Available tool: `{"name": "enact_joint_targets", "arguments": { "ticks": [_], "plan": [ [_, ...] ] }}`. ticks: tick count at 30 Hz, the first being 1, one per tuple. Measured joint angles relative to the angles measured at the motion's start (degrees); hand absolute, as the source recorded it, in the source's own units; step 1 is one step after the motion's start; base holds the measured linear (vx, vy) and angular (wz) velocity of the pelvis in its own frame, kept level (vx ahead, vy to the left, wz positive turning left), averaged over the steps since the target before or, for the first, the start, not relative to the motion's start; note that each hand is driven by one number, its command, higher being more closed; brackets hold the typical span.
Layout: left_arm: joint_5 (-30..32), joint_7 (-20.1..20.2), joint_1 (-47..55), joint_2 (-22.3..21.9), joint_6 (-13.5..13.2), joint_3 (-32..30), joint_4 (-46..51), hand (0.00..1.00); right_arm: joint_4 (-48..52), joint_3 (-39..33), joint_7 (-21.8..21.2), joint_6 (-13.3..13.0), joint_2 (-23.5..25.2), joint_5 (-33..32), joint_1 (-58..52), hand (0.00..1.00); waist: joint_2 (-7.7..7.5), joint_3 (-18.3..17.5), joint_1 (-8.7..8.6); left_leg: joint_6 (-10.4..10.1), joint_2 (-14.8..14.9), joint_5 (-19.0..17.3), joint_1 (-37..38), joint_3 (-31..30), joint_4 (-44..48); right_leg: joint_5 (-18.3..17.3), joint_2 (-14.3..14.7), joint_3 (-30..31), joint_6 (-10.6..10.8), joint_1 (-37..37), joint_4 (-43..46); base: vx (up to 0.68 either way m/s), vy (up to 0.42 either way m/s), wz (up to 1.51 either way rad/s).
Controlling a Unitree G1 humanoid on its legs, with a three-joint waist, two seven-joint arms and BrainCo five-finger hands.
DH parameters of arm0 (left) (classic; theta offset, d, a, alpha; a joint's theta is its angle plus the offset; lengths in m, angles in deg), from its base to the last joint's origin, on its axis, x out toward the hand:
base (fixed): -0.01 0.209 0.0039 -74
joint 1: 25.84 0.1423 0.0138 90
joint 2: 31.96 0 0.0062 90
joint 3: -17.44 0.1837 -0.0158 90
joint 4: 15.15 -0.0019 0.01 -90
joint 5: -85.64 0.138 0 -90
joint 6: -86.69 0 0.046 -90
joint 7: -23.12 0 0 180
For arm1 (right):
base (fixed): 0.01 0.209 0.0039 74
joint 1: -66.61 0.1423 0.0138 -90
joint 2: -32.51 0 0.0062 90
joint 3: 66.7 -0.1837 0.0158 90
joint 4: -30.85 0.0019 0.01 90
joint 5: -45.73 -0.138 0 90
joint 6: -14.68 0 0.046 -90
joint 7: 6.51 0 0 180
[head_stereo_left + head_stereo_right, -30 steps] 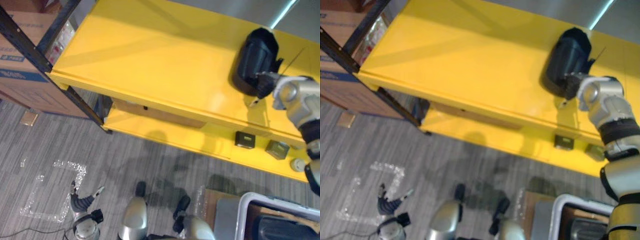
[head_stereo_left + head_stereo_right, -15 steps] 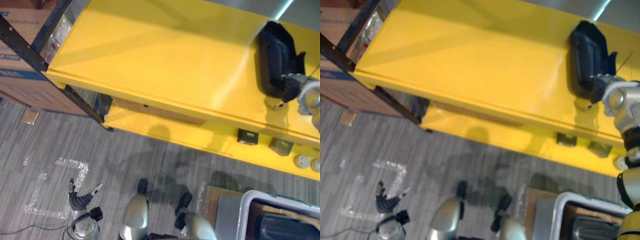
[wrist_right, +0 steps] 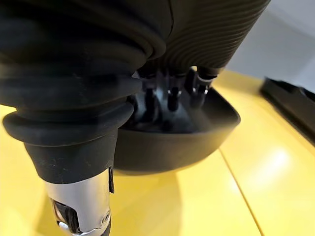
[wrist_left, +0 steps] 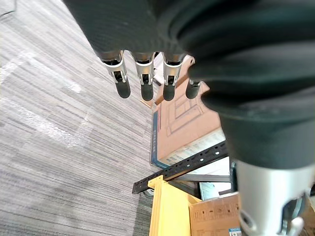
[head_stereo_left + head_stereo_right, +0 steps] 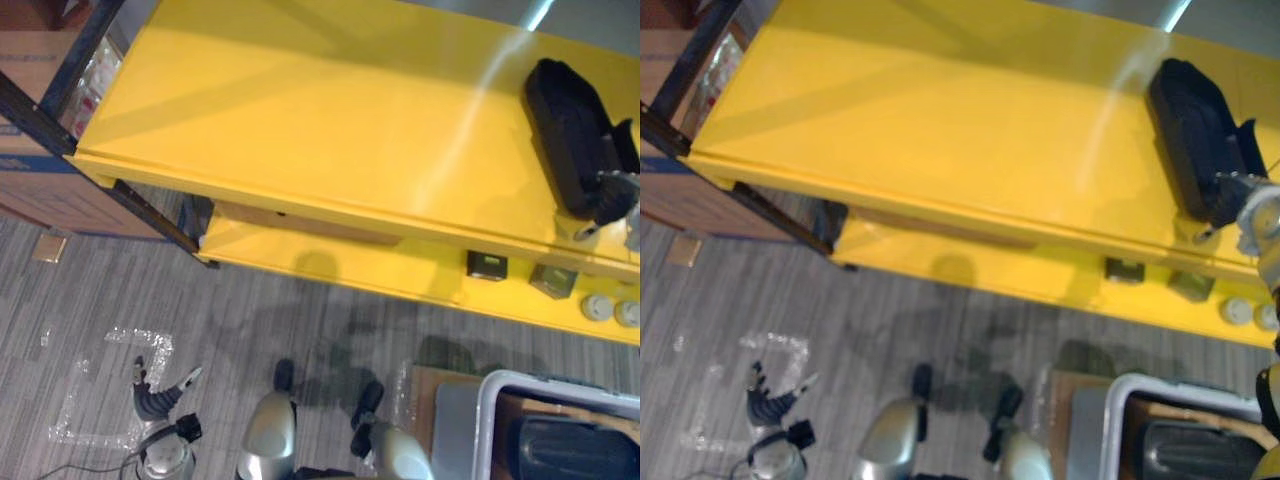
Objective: Walk over and take plastic housings, then place them on the shelf
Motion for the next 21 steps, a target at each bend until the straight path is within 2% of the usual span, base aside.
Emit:
{"name": "enact_joint_targets", "arguments": {
  "ticks": [3, 7, 12, 21],
  "plan": [
    [-1.3, 0.0, 0.0, 0.1, 0.0, 0.0, 0.0, 0.00, -1.2, -2.2, 1.1, 0.6, 0.0, -5.9, -1.3, 0.00, 0.00, 0.0, -0.01, 0.0, 0.0, 0.0, 0.0, 0.1, -0.1, 0.0, 0.0, 0.0, 0.0, -0.1, 0.0, 0.00, 0.000, 0.00],
    [-1.7, -0.2, 0.0, 0.1, 0.0, 0.1, 0.0, 0.00, -2.4, -2.9, 6.4, -2.2, 0.2, -14.5, -3.5, 0.00, 0.00, 0.0, -0.08, 0.0, 0.0, 0.0, 0.0, 0.2, -0.1, 0.0, -0.1, 0.2, 0.0, -0.2, 0.2, 0.00, 0.003, -0.01],
    [-1.7, -0.5, 0.1, 0.1, 0.0, 0.3, 0.0, 0.00, -2.3, -4.3, 10.3, -5.0, 2.9, -17.9, -3.8, 0.00, 0.01, 0.0, -1.33, 0.1, -0.2, 0.1, -0.2, 0.6, -0.1, -0.2, -0.4, 0.8, 0.2, -1.0, 0.9, -0.01, 0.008, -0.05],
    [-1.8, -1.0, 0.1, -1.1, 0.0, 0.9, 0.0, 0.00, -2.0, -5.4, 11.0, -6.0, 4.8, -25.8, -3.4, 0.00, 0.66, 0.2, -1.35, 0.2, -0.7, 0.1, -0.2, -0.2, 0.2, -0.8, -1.0, -0.1, 0.5, -0.8, 2.0, 0.00, 0.009, 0.05]
  ]
}}
